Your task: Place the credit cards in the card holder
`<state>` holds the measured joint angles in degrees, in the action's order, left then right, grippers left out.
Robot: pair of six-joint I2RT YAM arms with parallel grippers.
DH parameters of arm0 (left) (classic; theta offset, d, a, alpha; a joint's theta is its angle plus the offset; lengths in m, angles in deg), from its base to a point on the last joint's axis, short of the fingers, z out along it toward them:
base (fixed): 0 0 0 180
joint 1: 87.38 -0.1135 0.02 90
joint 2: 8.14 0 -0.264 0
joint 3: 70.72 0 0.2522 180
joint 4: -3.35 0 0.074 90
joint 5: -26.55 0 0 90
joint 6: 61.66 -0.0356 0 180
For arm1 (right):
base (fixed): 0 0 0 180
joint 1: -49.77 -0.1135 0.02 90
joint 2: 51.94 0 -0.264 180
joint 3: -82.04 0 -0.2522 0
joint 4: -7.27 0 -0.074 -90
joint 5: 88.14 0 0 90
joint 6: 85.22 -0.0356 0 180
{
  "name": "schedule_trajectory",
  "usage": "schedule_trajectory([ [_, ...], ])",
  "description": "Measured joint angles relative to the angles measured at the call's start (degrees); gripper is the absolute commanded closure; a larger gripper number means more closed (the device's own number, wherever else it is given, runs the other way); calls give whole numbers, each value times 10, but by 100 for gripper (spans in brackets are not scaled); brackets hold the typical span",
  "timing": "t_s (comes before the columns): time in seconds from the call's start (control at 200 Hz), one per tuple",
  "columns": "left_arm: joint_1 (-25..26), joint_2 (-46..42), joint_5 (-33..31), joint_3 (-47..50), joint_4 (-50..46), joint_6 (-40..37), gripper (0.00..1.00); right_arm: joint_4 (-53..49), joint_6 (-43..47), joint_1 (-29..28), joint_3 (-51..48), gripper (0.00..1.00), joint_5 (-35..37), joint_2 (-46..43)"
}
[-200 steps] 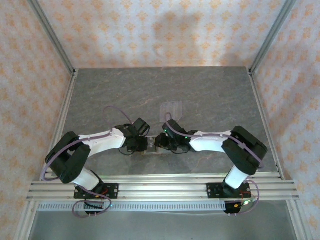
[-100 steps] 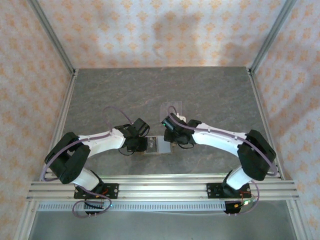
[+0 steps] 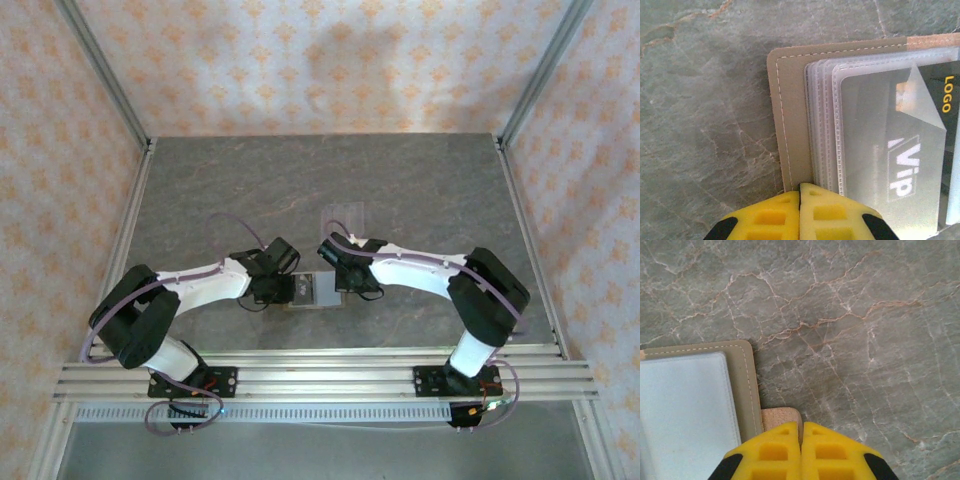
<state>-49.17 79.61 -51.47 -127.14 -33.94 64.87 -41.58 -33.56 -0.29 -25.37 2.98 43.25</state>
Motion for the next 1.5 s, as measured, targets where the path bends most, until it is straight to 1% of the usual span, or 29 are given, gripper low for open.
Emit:
schedule_trajectory([
  [0.11, 12, 14, -14, -17, -16, -1, 93, -3, 8, 10, 0, 100, -9, -42],
  [0.185, 23, 32, -10, -34, -5, 2, 93, 0, 12, 23, 0, 100, -23, -73],
  [0.365, 53, 76, 26, -61, 94, 35, 93, 23, 9, 38, -1, 100, -69, -108],
  [0.495, 61, 99, 50, -66, 151, 61, 93, 90, -10, 44, -28, 100, -126, -122],
  [0.58, 63, 111, 61, -69, 180, 78, 93, 160, -42, 45, -60, 100, -169, -120],
  [0.691, 60, 110, 66, -60, 194, 111, 92, 242, -87, 54, -101, 100, -198, -121],
  [0.746, 59, 101, 58, -50, 198, 128, 90, 276, -109, 57, -116, 100, -210, -121],
  [0.811, 60, 80, 37, -32, 195, 134, 85, 311, -123, 56, -127, 100, -222, -113],
  [0.886, 64, 44, 17, -6, 173, 141, 80, 339, -134, 52, -128, 96, -231, -93],
  [0.951, 67, 17, 3, 10, 144, 140, 75, 353, -138, 51, -128, 91, -237, -76],
  [1.021, 68, -9, -7, 30, 119, 141, 71, 358, -140, 51, -127, 90, -237, -60],
  [1.071, 68, -27, -12, 38, 102, 139, 68, 359, -140, 51, -127, 87, -236, -48],
  [1.151, 68, -52, -20, 50, 74, 140, 67, 360, -140, 51, -123, 81, -237, -30],
  [1.346, 66, -131, -40, 79, 6, 143, 65, 363, -133, 51, -94, 62, -261, 5],
  [1.436, 63, -160, -48, 80, -17, 142, 64, 359, -119, 49, -76, 52, -275, 12],
  [1.496, 60, -173, -51, 78, -33, 139, 63, 340, -103, 48, -56, 49, -282, 11],
])
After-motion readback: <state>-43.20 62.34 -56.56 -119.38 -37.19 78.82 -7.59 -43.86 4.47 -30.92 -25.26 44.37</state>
